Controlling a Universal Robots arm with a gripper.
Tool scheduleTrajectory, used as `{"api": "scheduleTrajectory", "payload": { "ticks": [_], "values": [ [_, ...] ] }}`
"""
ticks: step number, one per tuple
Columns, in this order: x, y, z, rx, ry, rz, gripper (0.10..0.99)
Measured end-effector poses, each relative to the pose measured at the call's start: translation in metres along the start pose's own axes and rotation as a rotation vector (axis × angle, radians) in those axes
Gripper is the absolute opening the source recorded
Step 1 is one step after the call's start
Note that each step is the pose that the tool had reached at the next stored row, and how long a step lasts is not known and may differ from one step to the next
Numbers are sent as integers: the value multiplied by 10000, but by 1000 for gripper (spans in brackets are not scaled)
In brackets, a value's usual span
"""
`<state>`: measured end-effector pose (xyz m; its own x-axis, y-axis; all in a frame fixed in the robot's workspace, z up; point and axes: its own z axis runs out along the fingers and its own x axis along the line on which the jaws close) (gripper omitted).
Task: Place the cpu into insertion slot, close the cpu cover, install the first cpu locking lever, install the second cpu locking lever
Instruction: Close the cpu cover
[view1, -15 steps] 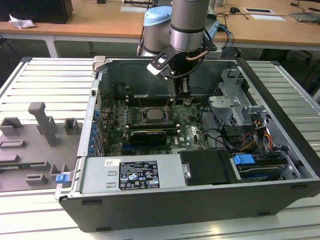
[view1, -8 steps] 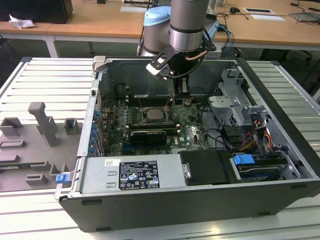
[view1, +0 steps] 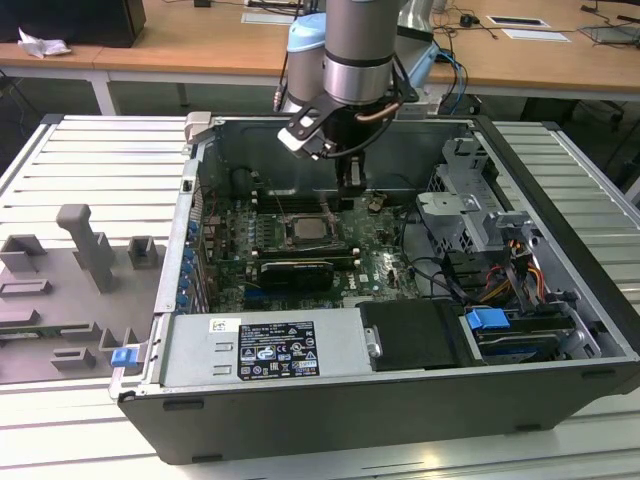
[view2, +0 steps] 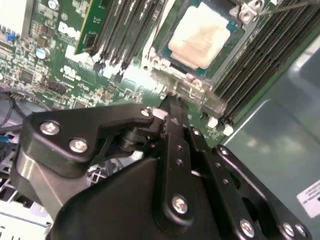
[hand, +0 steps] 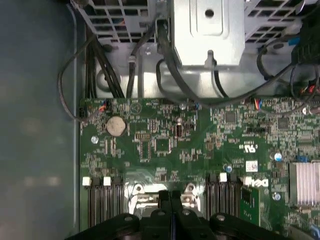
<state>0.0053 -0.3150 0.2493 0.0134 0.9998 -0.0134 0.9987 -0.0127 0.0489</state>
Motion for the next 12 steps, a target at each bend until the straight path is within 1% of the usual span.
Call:
{"api": "scheduleTrajectory", "payload": {
  "ticks": [5, 12],
  "values": [
    [0, -67, 37, 0, 1, -2, 106],
    [0, -81, 77, 0, 1, -19, 106]
  ]
}}
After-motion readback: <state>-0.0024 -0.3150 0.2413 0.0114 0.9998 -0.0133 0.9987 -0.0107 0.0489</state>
